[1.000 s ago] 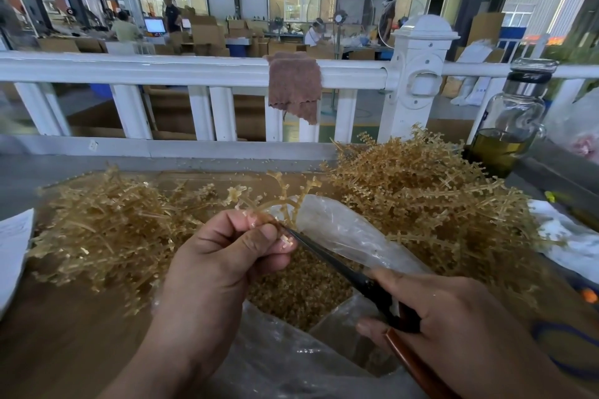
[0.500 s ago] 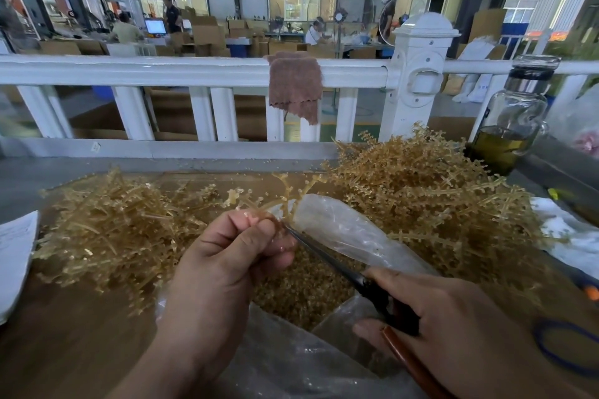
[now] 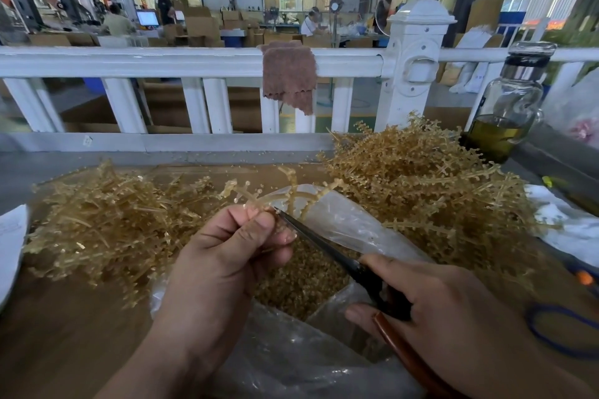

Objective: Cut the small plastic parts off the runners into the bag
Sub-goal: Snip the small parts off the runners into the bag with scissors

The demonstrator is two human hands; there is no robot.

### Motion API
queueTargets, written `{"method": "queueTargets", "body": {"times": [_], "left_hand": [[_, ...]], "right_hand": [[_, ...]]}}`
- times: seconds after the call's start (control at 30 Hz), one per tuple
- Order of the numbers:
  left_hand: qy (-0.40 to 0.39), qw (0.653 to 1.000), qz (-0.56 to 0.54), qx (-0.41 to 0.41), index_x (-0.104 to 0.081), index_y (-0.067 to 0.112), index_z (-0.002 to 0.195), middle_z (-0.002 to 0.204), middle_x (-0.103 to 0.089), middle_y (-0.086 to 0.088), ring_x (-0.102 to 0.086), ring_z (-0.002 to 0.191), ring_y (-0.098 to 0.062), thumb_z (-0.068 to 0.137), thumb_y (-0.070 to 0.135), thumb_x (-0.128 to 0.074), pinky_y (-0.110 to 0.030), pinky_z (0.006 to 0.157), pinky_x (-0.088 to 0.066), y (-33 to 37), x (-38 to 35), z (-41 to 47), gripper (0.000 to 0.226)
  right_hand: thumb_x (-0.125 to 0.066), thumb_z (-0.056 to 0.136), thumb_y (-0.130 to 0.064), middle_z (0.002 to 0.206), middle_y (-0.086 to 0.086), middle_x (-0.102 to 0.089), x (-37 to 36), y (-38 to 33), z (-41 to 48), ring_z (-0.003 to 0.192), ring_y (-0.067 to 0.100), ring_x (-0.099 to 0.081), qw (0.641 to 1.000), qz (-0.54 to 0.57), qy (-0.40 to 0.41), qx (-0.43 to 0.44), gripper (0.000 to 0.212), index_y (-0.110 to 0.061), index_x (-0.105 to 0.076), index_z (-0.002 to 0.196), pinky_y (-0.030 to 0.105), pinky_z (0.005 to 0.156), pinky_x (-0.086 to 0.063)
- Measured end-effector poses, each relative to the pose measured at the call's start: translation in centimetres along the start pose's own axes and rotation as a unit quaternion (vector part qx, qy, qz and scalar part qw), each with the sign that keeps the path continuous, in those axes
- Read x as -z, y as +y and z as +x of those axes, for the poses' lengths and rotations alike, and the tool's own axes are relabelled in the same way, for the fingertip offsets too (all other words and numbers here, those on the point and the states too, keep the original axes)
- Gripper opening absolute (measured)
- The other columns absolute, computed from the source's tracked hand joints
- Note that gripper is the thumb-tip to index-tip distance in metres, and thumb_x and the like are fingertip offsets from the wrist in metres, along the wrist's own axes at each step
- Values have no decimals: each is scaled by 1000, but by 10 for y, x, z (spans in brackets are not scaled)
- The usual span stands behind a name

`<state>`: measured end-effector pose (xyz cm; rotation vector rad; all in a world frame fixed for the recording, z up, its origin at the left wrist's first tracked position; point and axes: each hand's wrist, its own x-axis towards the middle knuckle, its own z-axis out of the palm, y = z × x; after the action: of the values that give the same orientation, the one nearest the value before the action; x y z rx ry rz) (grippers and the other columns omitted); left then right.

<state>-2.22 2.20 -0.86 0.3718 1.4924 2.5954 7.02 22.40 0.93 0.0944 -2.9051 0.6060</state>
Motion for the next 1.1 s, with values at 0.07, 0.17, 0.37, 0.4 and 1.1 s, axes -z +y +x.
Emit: {"method": "queueTargets", "body": {"times": [0.07,0.17,0.37,0.4,1.1], "left_hand": [[3,1000,6,0,-71,24,63,72,-69,-2,-70,70,-12,68,26,-74,-24,62,-58,0,-1,-1,6],[10,1000,17,2,-72,24,64,73,-69,-3,-70,71,-12,72,26,-71,-24,61,-58,1,-1,-1,9],[25,999,18,7,-72,25,64,74,-69,-5,-69,71,-13,78,25,-68,-25,60,-57,1,1,1,15],[21,1000,22,5,-72,25,64,74,-69,-5,-70,71,-13,77,26,-70,-25,60,-57,1,1,1,13],[18,999,28,-2,-72,23,62,73,-70,-4,-69,69,-11,66,29,-74,-22,59,-57,3,-3,0,7]], "right_hand": [[-26,66,-95,95,-27,-69,0,-1,-1,83,-5,-64,1000,4,11,0,85,-42,-57,125,20,70,-54],[-32,67,-93,92,-26,-69,2,-4,-3,79,-5,-64,1000,6,16,-6,80,-43,-59,124,21,67,-54],[-43,68,-83,90,-27,-70,1,-8,-4,74,-4,-64,999,4,40,-2,71,-43,-57,125,15,65,-52],[-44,68,-82,91,-26,-71,0,-8,-4,75,-3,-65,999,5,46,1,71,-42,-53,127,19,65,-56],[-21,69,-97,92,-24,-71,-1,0,0,79,-3,-66,999,14,38,24,82,-43,-43,126,25,67,-57]]}}
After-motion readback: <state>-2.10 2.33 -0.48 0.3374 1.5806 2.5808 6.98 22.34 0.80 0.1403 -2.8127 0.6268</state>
